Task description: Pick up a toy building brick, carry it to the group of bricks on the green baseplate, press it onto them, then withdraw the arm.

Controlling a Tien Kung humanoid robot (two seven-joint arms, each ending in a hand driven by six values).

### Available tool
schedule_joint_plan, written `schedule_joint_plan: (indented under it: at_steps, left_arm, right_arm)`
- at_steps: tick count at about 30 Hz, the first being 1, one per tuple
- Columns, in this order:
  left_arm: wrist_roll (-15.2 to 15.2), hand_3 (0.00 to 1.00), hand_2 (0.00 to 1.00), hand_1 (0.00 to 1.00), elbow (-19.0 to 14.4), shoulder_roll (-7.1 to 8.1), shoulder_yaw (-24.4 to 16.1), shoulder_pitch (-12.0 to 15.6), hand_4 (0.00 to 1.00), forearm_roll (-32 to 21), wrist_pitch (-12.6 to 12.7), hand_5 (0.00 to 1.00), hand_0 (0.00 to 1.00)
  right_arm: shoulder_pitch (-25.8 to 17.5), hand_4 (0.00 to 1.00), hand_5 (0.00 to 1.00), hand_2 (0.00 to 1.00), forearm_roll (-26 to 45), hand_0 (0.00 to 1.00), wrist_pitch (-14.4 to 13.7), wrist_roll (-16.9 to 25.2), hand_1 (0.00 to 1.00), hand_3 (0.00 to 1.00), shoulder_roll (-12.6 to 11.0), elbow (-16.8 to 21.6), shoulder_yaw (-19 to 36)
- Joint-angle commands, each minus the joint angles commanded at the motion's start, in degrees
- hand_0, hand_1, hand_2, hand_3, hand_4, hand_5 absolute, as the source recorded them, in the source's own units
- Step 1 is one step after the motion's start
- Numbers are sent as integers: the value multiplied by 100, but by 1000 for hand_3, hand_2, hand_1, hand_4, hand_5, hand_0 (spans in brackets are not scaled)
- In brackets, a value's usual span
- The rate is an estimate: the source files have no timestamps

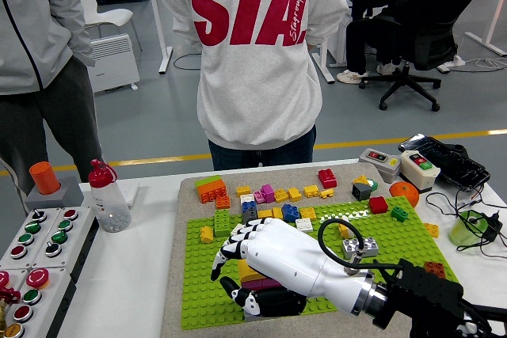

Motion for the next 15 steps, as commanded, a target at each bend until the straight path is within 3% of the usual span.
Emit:
schedule_joint_plan:
  at_steps: [15]
  left_arm:
    - [-4, 572, 672, 688, 0, -1, 13, 34, 279, 4, -2, 998, 653]
  right_arm:
    - [-44, 381, 325, 588, 67, 613, 1, -37, 604, 553, 145, -111, -114]
